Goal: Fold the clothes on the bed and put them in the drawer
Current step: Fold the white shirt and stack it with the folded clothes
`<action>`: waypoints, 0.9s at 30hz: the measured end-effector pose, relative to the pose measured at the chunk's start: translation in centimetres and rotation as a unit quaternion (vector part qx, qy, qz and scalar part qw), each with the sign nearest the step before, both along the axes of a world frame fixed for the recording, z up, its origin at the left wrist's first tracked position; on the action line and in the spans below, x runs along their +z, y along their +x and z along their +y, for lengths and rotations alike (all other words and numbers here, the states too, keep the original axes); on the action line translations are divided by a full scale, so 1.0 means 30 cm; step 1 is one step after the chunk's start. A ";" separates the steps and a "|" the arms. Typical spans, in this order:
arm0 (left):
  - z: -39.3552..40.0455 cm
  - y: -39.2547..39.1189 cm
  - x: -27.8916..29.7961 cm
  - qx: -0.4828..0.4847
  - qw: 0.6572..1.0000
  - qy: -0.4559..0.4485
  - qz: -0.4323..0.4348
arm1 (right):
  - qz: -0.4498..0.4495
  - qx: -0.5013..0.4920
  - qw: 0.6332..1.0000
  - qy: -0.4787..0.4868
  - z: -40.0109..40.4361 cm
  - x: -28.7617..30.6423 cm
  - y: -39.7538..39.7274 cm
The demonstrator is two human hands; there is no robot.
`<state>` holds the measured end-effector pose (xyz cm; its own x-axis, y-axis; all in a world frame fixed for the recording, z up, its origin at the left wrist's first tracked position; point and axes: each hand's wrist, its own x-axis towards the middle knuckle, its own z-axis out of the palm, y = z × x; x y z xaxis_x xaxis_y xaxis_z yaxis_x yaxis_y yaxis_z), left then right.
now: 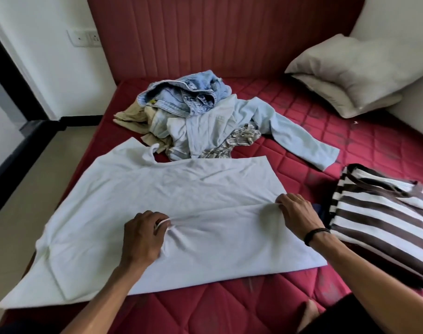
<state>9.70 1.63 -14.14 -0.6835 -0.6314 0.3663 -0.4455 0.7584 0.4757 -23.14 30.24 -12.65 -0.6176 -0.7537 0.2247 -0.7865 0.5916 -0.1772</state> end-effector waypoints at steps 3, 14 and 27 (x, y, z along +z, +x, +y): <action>-0.004 0.016 -0.010 0.046 0.998 0.003 -0.040 | 0.015 -0.004 0.999 0.036 -0.026 -0.057 -0.003; -0.459 0.112 -0.099 0.152 0.959 -0.009 -0.238 | 0.069 -0.051 0.996 0.019 -0.170 -0.164 -0.213; -0.925 -0.088 0.067 0.264 0.931 0.246 -0.059 | -0.006 -0.028 0.972 0.233 -0.576 0.092 -0.494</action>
<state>7.07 -26.12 -12.13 -0.2484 -0.9619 -0.1141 -0.7656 0.1228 0.6315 -37.95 12.96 -9.88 -0.6618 -0.7363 -0.1409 -0.7496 0.6524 0.1115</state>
